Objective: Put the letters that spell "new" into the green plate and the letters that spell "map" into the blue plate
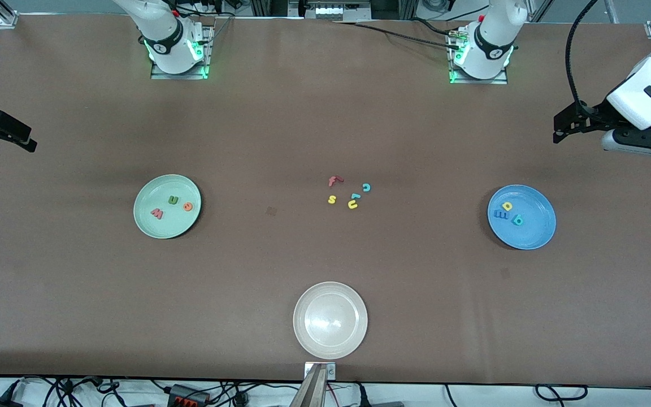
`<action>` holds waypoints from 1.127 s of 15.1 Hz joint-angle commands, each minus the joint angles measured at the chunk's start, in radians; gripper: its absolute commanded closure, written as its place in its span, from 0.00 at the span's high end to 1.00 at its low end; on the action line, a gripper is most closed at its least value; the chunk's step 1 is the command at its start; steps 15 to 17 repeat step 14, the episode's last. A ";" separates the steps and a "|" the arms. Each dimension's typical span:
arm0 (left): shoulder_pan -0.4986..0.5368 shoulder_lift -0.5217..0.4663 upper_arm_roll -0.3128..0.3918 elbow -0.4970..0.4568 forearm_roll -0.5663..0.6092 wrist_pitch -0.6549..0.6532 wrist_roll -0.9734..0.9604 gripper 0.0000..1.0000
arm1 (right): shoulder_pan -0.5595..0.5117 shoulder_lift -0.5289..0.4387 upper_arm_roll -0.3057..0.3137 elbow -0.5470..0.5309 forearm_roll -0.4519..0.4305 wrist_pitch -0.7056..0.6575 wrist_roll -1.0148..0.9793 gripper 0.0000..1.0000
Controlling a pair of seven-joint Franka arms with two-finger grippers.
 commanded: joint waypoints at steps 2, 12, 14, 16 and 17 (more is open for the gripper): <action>-0.002 0.011 0.012 0.028 -0.014 -0.023 0.024 1.00 | -0.009 -0.018 0.013 -0.029 -0.012 0.018 -0.009 1.00; -0.005 0.011 0.011 0.028 -0.014 -0.023 0.024 1.00 | -0.015 -0.014 0.009 -0.025 -0.017 0.020 -0.010 1.00; -0.005 0.011 0.011 0.029 -0.014 -0.023 0.024 1.00 | -0.015 -0.014 0.008 -0.025 -0.017 0.020 -0.009 1.00; -0.005 0.011 0.011 0.029 -0.014 -0.023 0.024 1.00 | -0.015 -0.014 0.008 -0.025 -0.017 0.020 -0.009 1.00; -0.005 0.011 0.011 0.029 -0.014 -0.023 0.024 1.00 | -0.015 -0.014 0.008 -0.025 -0.017 0.020 -0.009 1.00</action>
